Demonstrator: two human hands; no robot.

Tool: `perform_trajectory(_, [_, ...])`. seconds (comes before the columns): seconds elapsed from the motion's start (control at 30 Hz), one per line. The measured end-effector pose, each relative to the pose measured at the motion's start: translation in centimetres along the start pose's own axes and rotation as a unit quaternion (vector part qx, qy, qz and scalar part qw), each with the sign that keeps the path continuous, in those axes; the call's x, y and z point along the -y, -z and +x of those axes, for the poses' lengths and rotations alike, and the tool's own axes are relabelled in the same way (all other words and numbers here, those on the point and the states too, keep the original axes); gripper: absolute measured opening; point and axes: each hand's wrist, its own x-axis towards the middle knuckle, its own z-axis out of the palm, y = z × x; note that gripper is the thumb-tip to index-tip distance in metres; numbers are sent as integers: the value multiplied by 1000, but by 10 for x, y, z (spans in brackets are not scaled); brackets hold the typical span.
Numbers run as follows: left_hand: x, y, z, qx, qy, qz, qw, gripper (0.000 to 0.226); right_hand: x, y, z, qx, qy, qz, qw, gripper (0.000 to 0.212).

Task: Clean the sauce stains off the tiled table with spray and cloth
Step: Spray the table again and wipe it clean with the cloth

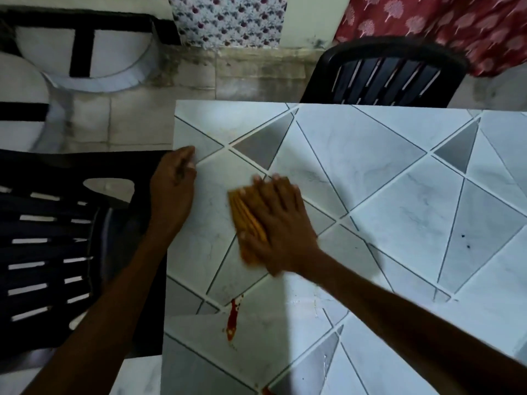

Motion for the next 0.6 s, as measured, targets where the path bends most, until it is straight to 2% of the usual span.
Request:
perform_trajectory(0.07, [7,4,-17,34,-24,39,998,38,-20,5,-45,7,9,-10,1000,78])
perform_trajectory(0.1, [10,3,-23,56,-40,64,996,40,-38,8,-44,0,-18,-23,1000,77])
perform_trajectory(0.17, [15,0,-29,81,-73,109,988,44,-69,13,-4,-8,-110,-38,993,79])
perform_trajectory(0.23, [16,1,-29,71,-74,123,987,43,-74,20,68,-48,-194,-17,980,81])
perform_trajectory(0.3, [12,2,-29,57,-67,127,988,42,-55,20,134,-70,-224,9,972,83])
perform_trajectory(0.4, [11,6,-30,46,-62,118,990,41,0,2,157,-78,-168,-3,983,82])
perform_trajectory(0.5, [8,10,-31,41,-45,90,994,40,38,-13,72,-48,-41,3,998,80])
perform_trajectory(0.6, [-3,6,-38,-21,20,62,998,37,30,-13,-5,-23,17,1,1000,83])
